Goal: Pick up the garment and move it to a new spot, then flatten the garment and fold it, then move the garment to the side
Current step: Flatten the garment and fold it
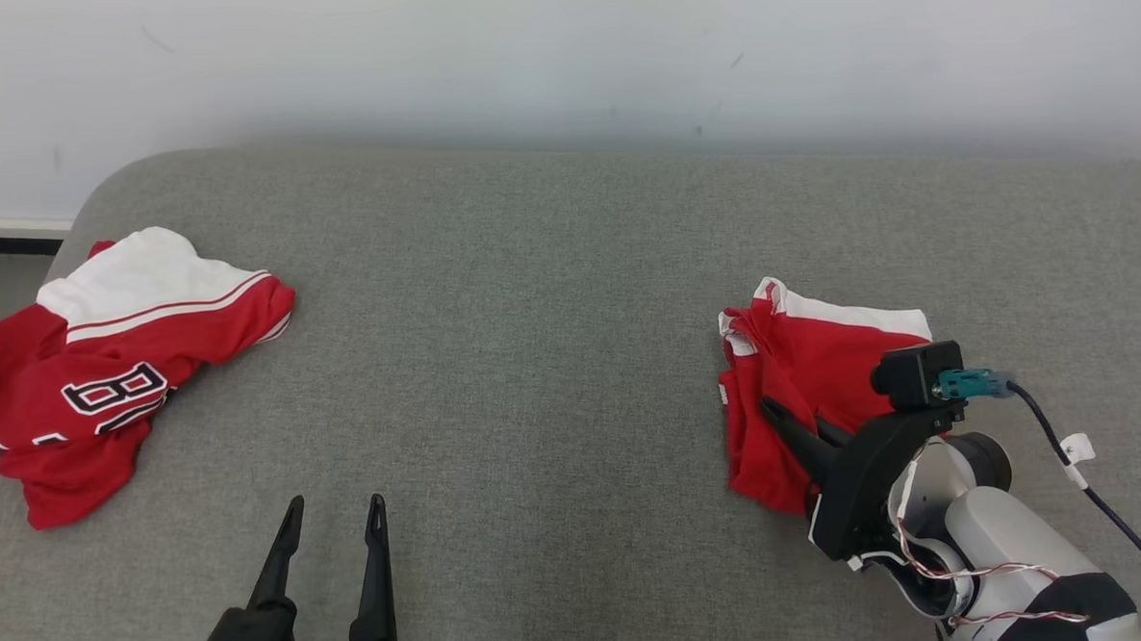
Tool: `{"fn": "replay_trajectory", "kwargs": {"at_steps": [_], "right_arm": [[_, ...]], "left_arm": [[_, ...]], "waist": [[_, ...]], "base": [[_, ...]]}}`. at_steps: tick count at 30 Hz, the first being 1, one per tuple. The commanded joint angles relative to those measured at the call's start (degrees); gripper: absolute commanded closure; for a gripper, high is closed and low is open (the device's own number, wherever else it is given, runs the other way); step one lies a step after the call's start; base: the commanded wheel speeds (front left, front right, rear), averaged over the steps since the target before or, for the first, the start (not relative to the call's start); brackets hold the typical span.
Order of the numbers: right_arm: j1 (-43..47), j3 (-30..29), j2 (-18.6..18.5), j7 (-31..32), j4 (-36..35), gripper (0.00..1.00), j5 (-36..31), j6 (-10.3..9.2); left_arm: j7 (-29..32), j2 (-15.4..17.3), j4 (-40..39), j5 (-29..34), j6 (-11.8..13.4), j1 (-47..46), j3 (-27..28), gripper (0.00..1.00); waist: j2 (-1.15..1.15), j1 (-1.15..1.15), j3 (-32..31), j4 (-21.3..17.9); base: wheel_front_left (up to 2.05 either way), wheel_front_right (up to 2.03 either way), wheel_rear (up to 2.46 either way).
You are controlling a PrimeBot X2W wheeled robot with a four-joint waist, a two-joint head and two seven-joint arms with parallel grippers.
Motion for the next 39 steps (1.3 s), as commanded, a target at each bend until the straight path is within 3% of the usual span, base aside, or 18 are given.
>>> {"fn": "replay_trajectory", "kwargs": {"at_steps": [1,5,6,7,8,14,23,31,32,33,34,35,36,39], "right_arm": [[0.51,-0.12,0.76,-0.04,0.54,1.0,-0.49,-0.14],[-0.04,0.09,2.47,-0.71,2.59,1.0,-2.8,-0.14],[0.01,-0.01,3.16,-1.12,2.73,0.79,-2.74,-0.14],[-0.07,-0.04,3.44,-1.7,2.64,0.5,-3.23,-0.14],[-0.05,0.01,3.48,-2.07,2.47,0.0,-3.36,-0.14],[1.03,-2.01,1.82,-5.98,-2.02,0.0,-4.5,-0.14],[8.46,-13.5,-2.84,-7.3,-8.76,0.0,-6.74,-0.14],[14.61,-19.23,-0.52,-8.16,-11.35,0.0,-9.22,-0.14],[14.87,-19.51,-0.15,-8.33,-11.23,0.08,-9.69,-0.14],[14.87,-19.51,-0.15,-8.33,-11.23,0.08,-9.69,-0.14],[14.97,-19.77,0.19,-8.64,-10.91,0.38,-10.21,-0.14],[14.98,-19.97,0.51,-8.88,-10.5,0.81,-10.69,-0.14],[14.83,-20.02,0.74,-9.25,-10.03,1.0,-11.43,-0.14],[13.57,-19.95,0.94,-10.74,-7.94,1.0,-13.69,-0.14]], "left_arm": [[-0.18,-0.23,0.13,-0.31,-0.3,-0.72,-0.12,0.0],[-0.18,-0.33,0.48,-0.53,-0.2,-1.12,-0.21,0.0],[-0.18,-0.35,0.54,-0.57,-0.16,-1.09,-0.18,0.0],[-0.18,-0.36,0.61,-0.59,-0.13,-1.01,-0.12,0.0],[-0.18,-0.37,0.69,-0.58,-0.12,-0.95,-0.02,0.0],[-0.18,-0.26,0.67,-0.22,-0.07,0.02,1.05,0.0],[-0.18,-0.15,-0.08,0.24,-0.32,0.94,2.42,0.0],[-0.18,0.05,-0.06,0.53,-0.77,1.03,3.43,0.0],[-0.18,0.05,-0.04,0.58,-0.84,1.03,3.48,0.0],[-0.18,0.05,-0.04,0.58,-0.84,1.03,3.48,0.0],[-0.18,0.05,0.02,0.64,-0.96,1.0,3.53,0.0],[-0.18,0.05,0.06,0.74,-1.08,0.93,3.53,0.0],[-0.18,0.04,0.09,0.78,-1.2,0.8,3.52,0.0],[-0.18,0.02,0.12,1.0,-1.29,0.06,3.45,0.0]], "waist": [[0.0,0.0,0.65,0.97],[0.0,0.0,0.81,1.16],[0.0,0.0,0.75,1.08],[0.0,0.0,0.66,0.92],[0.0,0.0,0.56,0.76],[0.0,0.0,-0.36,-0.89],[0.0,0.0,-0.5,-2.43],[0.0,0.0,-0.58,-3.01],[0.0,0.0,-0.54,-3.04],[0.0,0.0,-0.54,-3.04],[0.0,0.0,-0.52,-3.03],[0.0,0.0,-0.47,-3.01],[0.0,0.0,-0.37,-2.96],[0.0,0.0,0.09,-2.69]], "base": [[0.0,0.0,0.0],[0.0,0.0,0.0],[0.0,0.0,0.0],[0.0,0.0,0.0],[0.0,0.0,0.0],[0.0,0.0,0.0],[0.0,0.0,0.0],[0.0,0.0,0.0],[0.0,0.0,0.0],[0.0,0.0,0.0],[0.0,0.0,0.0],[0.0,0.0,0.0],[0.0,0.0,0.0],[0.0,0.0,0.0]]}}
